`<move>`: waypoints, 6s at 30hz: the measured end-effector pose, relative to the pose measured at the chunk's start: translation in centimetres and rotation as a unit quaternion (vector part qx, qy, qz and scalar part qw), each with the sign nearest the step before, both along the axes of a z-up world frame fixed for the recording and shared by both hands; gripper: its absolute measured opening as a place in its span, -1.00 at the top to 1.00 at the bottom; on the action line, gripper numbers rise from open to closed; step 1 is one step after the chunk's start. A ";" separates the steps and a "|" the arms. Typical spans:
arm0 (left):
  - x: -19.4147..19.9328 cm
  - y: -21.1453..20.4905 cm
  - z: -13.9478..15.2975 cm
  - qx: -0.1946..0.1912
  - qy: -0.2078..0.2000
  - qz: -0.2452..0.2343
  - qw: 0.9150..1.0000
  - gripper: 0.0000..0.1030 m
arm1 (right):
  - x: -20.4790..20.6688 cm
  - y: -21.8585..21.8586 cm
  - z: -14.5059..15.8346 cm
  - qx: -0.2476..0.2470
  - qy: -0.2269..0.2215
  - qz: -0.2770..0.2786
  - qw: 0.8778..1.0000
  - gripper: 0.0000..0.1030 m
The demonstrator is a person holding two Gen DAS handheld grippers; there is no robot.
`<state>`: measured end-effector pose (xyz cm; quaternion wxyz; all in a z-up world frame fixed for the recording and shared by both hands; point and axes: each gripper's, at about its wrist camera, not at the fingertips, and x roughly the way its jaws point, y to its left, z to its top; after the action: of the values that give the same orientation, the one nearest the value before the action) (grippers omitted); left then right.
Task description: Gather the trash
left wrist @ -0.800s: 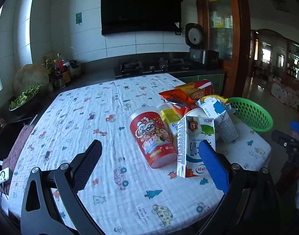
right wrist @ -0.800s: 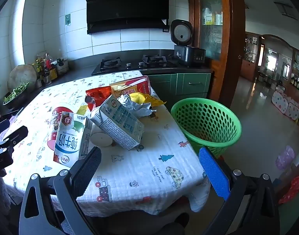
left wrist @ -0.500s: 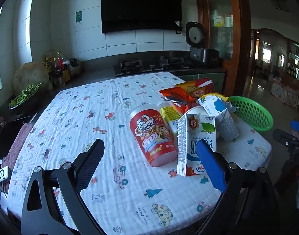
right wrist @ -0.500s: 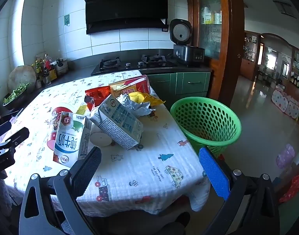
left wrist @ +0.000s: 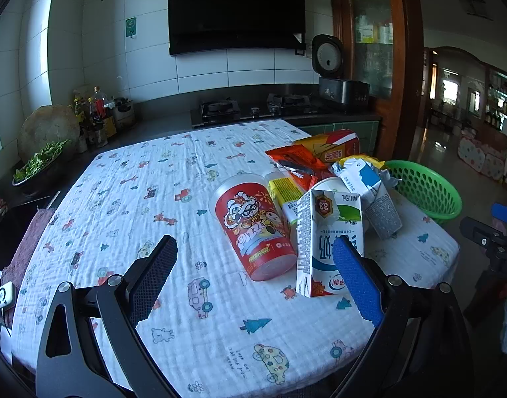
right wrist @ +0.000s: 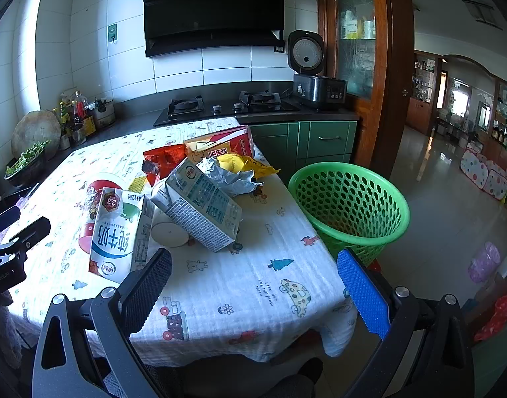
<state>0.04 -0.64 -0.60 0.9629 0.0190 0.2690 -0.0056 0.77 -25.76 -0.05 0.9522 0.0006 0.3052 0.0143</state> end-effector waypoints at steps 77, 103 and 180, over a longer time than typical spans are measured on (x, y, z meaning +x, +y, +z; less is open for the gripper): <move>3.9 -0.8 -1.7 -0.036 0.061 -0.034 0.997 -0.81 | 3.7 0.5 -2.0 0.005 0.018 0.070 0.997 -0.87; 8.9 -7.0 -4.6 0.043 0.121 -0.038 0.991 -0.79 | 4.2 -2.6 -3.7 0.026 0.033 0.046 0.998 -0.87; 11.7 -3.5 1.7 -0.044 0.070 -0.120 0.989 -0.36 | 14.2 1.6 1.9 0.043 0.012 0.379 0.924 -0.45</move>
<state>11.75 -4.18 1.13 0.9341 0.0088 0.3306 -0.1344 14.96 -24.12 1.81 0.8710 -0.0742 0.2932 0.3871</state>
